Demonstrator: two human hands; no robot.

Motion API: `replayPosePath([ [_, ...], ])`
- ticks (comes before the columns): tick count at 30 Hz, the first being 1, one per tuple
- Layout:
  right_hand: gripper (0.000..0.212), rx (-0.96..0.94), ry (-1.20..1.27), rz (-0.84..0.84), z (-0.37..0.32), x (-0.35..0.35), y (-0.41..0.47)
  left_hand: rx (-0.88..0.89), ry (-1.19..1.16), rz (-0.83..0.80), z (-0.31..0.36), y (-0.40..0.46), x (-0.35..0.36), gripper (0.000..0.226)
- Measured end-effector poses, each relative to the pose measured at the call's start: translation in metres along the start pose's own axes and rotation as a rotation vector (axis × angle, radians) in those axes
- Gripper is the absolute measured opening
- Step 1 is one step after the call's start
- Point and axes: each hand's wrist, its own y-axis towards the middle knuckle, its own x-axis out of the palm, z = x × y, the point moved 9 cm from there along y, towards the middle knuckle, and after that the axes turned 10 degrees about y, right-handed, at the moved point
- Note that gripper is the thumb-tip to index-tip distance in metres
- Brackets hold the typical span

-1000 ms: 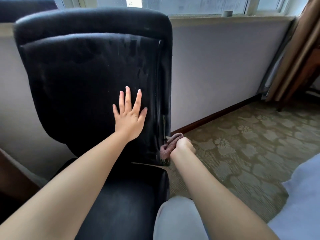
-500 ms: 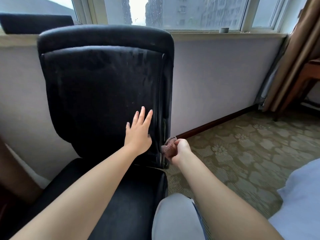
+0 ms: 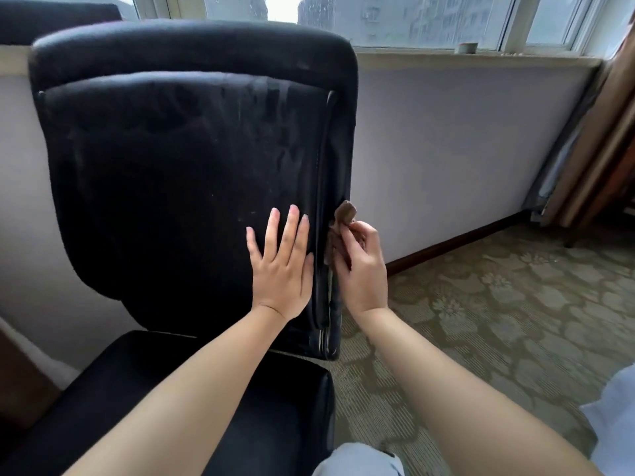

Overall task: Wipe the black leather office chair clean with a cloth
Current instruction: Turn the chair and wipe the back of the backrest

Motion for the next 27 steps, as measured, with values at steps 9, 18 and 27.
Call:
replayPosePath([
  [9,0.031,-0.086,-0.222,-0.036,0.048,0.043,-0.056,-0.022,0.006,0.102,-0.01,0.009,0.026,0.053],
  [18,0.033,-0.031,-0.095,-0.075,0.042,0.035,-0.037,-0.024,0.019,0.161,-0.011,0.007,0.023,0.052],
  [27,0.028,0.015,-0.098,-0.147,0.065,0.056,-0.074,-0.03,0.028,0.148,-0.01,0.009,0.027,0.052],
])
